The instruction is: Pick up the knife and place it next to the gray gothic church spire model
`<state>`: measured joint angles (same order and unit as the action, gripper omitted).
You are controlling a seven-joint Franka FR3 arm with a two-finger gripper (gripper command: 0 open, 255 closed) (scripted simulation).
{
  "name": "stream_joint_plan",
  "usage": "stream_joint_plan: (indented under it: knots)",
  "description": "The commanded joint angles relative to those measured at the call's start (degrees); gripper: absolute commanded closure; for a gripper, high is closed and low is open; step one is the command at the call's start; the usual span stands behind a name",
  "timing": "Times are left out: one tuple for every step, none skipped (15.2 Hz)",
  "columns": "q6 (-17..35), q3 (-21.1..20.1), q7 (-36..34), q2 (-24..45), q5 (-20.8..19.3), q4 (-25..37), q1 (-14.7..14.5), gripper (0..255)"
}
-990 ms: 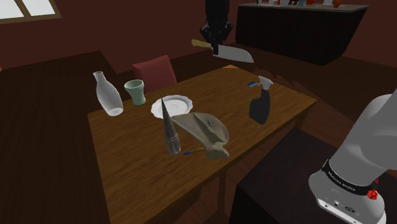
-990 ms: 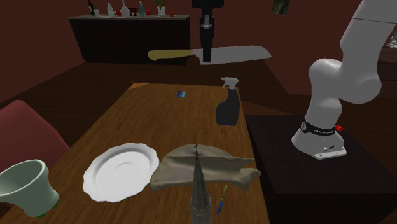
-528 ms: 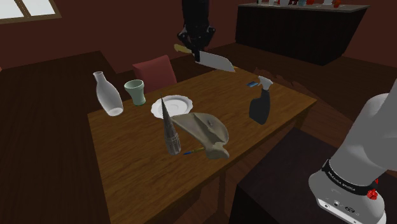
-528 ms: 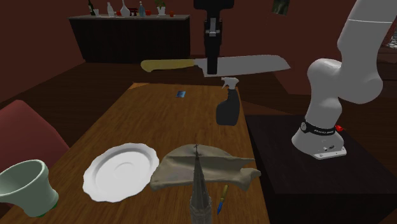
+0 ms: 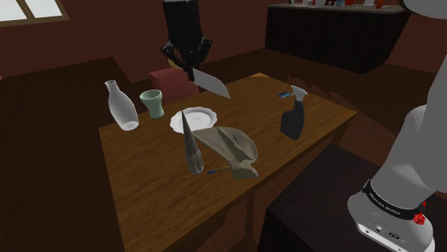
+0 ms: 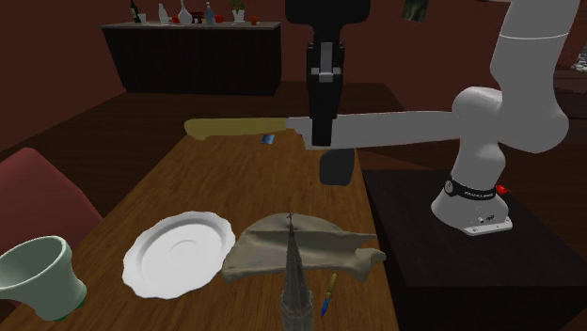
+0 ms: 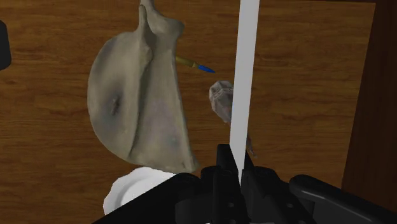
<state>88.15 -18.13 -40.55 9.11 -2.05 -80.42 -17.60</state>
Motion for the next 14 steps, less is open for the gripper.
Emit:
stream_joint_plan:
  knots:
    - [-1.1, -1.0, -2.7, 2.4, -0.9, 3.4, -1.8, 255]
    - [-1.7, -1.5, -4.1, 4.1, -1.5, 5.6, -2.9, 255]
    - [-2.4, -2.0, -5.5, 5.9, -2.2, 8.0, -4.0, 255]
    - [-3.2, -2.3, -6.8, 7.9, -2.9, 10.6, -5.2, 255]
    - [-4.1, -2.7, -8.0, 9.9, -3.7, 13.5, -6.6, 255]
    - [-5.2, -3.0, -9.3, 12.1, -4.6, 16.7, -8.0, 255]
    - [-6.4, -3.2, -10.4, 14.5, -5.4, 20.2, -9.5, 255]
    - [-7.9, -3.3, -11.5, 17.2, -6.4, 24.3, -11.2, 255]
    - [-9.8, -3.4, -12.5, 20.3, -7.5, 29.1, -13.2, 255]
    - [-12.2, -3.2, -13.4, 24.0, -8.7, 35.3, -15.5, 255]
    - [-16.7, -2.6, -13.8, 30.2, -10.5, 46.2, -19.2, 255]
    - [-14.0, -2.7, -14.0, 27.8, -9.7, 41.0, -18.0, 255]
    - [-12.1, -2.9, -14.2, 26.3, -9.2, 37.5, -17.2, 255]
    - [-10.4, -3.0, -14.3, 25.1, -8.9, 34.5, -16.5, 255]
